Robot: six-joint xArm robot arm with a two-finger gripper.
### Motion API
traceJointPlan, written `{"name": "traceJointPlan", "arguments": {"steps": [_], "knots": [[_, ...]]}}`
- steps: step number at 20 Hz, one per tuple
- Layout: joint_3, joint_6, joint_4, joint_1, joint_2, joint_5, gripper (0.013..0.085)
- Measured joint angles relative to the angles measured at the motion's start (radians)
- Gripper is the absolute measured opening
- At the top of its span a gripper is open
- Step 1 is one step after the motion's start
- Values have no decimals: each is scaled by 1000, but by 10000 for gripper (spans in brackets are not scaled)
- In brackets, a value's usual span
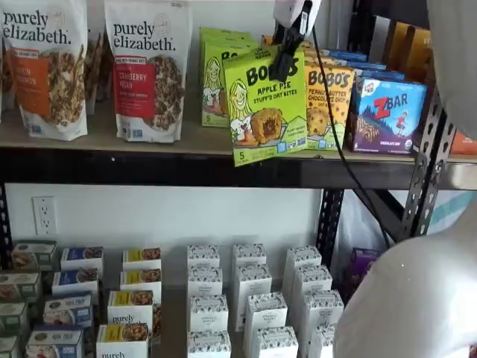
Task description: Pick the green box on the top shelf, the fourth from the left
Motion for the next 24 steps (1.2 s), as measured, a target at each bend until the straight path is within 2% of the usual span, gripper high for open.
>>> {"name": "traceJointPlan", "arguments": {"steps": [5,14,24], "knots": [[24,-6,5,-8,-26,17,330],[99,-34,41,-44,-92,39,330],[239,-88,35,-90,-200,8,330]]}}
